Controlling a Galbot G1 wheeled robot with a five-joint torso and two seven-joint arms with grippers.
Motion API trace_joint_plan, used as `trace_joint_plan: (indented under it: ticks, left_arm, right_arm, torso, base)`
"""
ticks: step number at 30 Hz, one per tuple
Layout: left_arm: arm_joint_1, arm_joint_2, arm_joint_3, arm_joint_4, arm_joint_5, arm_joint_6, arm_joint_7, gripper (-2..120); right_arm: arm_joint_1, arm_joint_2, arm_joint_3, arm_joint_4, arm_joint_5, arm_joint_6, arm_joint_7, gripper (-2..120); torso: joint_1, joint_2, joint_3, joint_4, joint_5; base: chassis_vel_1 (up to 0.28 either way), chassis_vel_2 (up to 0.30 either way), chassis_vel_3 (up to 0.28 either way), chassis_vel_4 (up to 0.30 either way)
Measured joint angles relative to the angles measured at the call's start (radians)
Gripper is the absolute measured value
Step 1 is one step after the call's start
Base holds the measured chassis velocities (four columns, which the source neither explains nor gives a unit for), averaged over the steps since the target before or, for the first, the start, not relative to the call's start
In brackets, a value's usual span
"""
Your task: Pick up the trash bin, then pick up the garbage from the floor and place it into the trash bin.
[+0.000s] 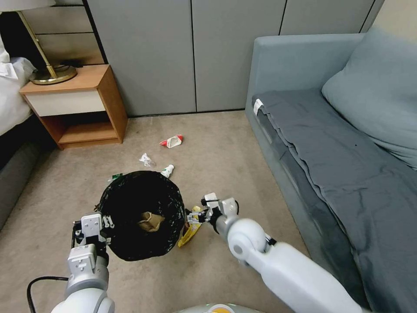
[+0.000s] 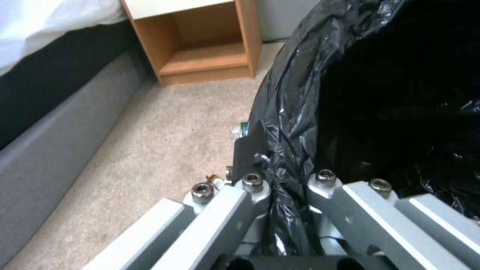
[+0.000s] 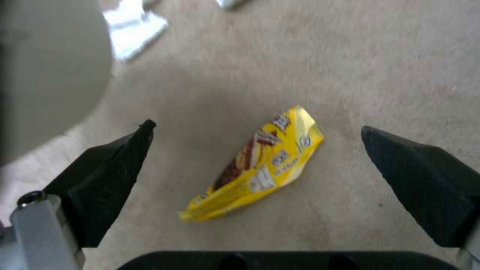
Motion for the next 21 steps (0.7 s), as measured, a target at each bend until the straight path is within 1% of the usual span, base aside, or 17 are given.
trace_joint_plan:
  ticks: [2, 3, 5, 7, 9, 14, 21]
  left_arm:
    - [0.000, 0.001, -0.001, 0.005, 0.000, 0.000, 0.000, 1]
    - [0.000, 0.001, -0.001, 0.005, 0.000, 0.000, 0.000, 1]
    - [0.000, 0.002, -0.002, 0.011, 0.001, 0.000, 0.000, 1]
    - [0.000, 0.002, -0.002, 0.012, 0.001, 0.000, 0.000, 1]
    - [0.000, 0.002, -0.001, 0.016, 0.002, 0.000, -0.001, 1]
    - [-0.004, 0.002, 0.003, 0.023, 0.005, 0.001, -0.003, 1]
    - [-0.007, 0.001, 0.008, 0.028, 0.010, 0.004, -0.004, 1]
  right_arm:
    - [0.016, 0.022, -0.003, -0.059, -0.010, -0.010, -0.033, 100]
    - [0.016, 0.022, -0.003, -0.059, -0.010, -0.010, -0.033, 100]
    - [0.025, 0.048, -0.001, -0.120, -0.032, -0.018, -0.067, 100]
    - [0.026, 0.051, 0.000, -0.129, -0.036, -0.019, -0.071, 100]
    - [0.026, 0.057, -0.002, -0.165, -0.053, -0.026, -0.083, 100]
    - [0.020, 0.057, -0.001, -0.193, -0.072, -0.034, -0.096, 100]
    - [0.017, 0.096, 0.010, -0.269, -0.119, -0.014, -0.114, 100]
  torso:
    - [0.000, 0.000, 0.000, -0.0002, 0.0001]
    - [0.000, 0.000, 0.000, -0.0002, 0.0001]
    - [0.000, 0.000, 0.000, -0.0001, 0.0001]
    - [0.000, 0.000, 0.000, -0.0001, 0.0001]
    - [0.000, 0.000, 0.000, -0.0001, 0.0001]
    - [0.000, 0.000, 0.000, -0.0002, 0.0000]
    - [0.000, 0.000, 0.000, -0.0002, 0.0001]
  base:
    - [0.000, 0.000, 0.000, 0.000]
    - [0.000, 0.000, 0.000, 0.000]
    - [0.000, 0.000, 0.000, 0.000]
    - [0.000, 0.000, 0.000, 0.000]
    - [0.000, 0.000, 0.000, 0.000]
    - [0.000, 0.000, 0.000, 0.000]
    - [0.000, 0.000, 0.000, 0.000]
